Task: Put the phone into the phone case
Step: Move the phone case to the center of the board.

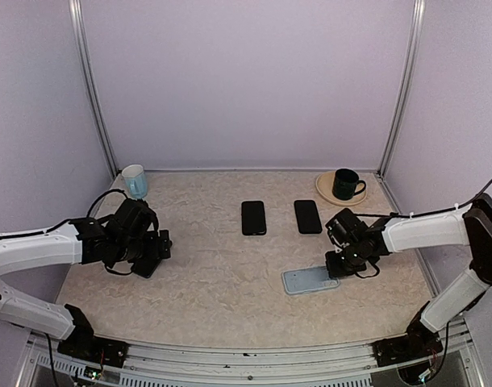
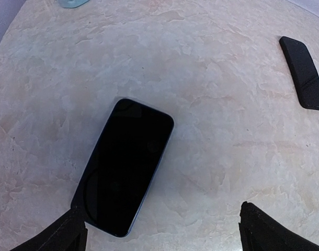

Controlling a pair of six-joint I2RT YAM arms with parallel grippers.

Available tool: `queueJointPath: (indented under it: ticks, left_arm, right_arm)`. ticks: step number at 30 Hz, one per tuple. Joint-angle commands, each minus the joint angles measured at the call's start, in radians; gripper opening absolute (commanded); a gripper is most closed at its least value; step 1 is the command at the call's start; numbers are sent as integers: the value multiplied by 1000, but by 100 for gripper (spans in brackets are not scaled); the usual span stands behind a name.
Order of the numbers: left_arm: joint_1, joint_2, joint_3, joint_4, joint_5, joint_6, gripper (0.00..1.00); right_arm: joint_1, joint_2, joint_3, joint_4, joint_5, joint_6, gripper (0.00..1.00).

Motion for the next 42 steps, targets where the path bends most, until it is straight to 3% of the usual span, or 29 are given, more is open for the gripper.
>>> queueJointPath:
  ticks: [1,15,21,27,33,42]
  left_arm:
    - [18,61,31,-6,2,44,99]
    - [77,168,26,60,-28,116,99]
    - [86,206,92,31,-42,277,99]
    - [131,245,136,50,43,422,99]
    - [145,324,164,60,84,521,99]
    - [233,463,217,50,170,608,99]
  right_arm:
    - [42,107,124,114,-139,-135,0]
    - [51,365,431,86,-314,-373,0]
    - [63,405,450,81,-335,-423,0]
    - [70,403,473,57,-304,-475,1]
    - [72,391,472,40,-292,-517,9]
    - [73,323,421,58,-339,-510,39]
